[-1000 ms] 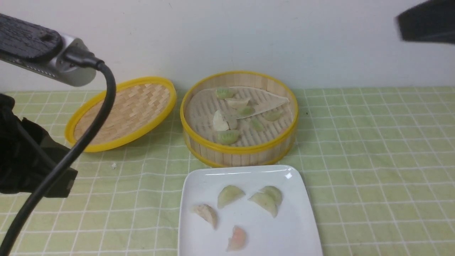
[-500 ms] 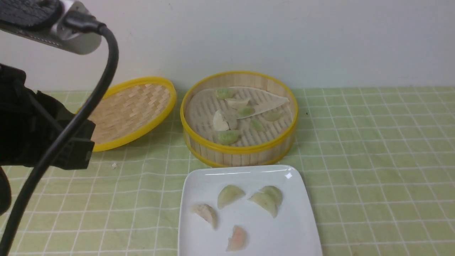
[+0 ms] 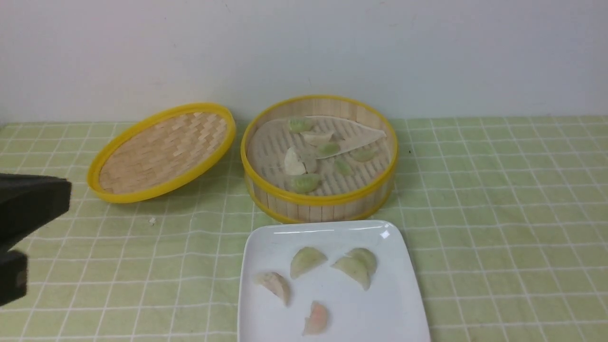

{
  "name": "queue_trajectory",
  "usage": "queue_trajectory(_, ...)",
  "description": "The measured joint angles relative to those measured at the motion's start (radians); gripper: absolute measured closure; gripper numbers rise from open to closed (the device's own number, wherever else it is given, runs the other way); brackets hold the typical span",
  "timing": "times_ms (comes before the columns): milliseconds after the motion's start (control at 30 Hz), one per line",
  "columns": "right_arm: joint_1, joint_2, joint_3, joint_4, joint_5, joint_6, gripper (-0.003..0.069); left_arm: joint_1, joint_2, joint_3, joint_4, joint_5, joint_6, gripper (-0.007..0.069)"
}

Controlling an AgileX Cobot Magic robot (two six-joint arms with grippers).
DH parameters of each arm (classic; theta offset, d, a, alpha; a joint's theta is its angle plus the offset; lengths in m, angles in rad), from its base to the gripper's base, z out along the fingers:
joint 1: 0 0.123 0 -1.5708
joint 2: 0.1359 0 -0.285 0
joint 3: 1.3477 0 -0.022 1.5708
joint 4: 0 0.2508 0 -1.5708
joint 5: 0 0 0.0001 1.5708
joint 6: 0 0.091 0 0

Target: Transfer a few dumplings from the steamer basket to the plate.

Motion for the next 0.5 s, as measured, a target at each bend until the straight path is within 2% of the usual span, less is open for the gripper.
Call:
queue_trajectory(33,0.000,-0.001,0.000,0.000,0.000,-0.001,0.0673,0.000,-0.063,0.055,0.000,-0.066,-0.019,0.0631)
queue_trajectory(200,0.000,-0.001,0.000,0.000,0.000,-0.003,0.0673,0.000,-0.195,0.120,-0.005,-0.137,-0.055,0.0631)
queue_trajectory(500,0.000,-0.001,0.000,0.000,0.000,-0.004,0.0673,0.000,-0.282,0.126,-0.007,-0.152,-0.062,0.0631)
